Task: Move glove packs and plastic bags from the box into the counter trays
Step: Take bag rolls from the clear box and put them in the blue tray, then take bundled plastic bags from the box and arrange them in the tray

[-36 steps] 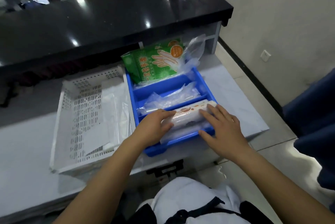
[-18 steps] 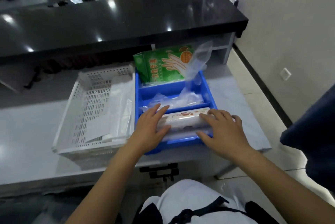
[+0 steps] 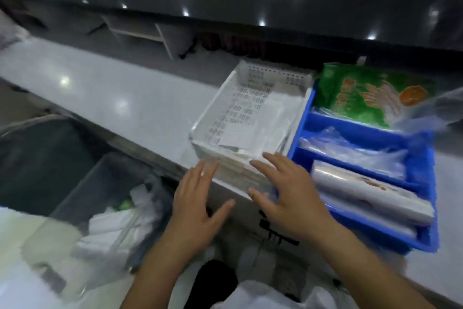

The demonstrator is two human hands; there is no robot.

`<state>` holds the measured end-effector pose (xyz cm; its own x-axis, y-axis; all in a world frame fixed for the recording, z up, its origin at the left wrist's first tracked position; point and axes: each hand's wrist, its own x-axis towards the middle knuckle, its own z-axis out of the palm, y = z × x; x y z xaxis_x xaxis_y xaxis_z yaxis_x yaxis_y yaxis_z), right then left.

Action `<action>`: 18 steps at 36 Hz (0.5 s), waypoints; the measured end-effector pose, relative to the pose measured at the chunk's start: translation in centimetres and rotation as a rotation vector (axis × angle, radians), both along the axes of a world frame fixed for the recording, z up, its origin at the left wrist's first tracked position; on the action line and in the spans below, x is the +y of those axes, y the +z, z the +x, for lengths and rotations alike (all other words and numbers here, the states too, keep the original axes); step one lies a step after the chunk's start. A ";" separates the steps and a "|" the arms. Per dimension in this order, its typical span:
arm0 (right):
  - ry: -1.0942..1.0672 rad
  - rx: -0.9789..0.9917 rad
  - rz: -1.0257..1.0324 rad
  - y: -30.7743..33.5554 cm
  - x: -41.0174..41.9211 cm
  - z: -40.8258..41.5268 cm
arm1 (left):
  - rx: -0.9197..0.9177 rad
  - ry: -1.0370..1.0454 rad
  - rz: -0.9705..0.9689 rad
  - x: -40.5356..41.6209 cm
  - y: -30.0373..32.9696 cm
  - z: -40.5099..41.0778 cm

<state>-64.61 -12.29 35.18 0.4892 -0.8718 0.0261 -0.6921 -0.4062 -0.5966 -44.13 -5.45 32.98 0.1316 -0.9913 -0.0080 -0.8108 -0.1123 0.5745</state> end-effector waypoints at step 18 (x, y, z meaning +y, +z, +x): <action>0.419 0.245 0.205 -3.4 7.4 21.9 | 0.189 0.469 0.280 15.1 -3.2 19.3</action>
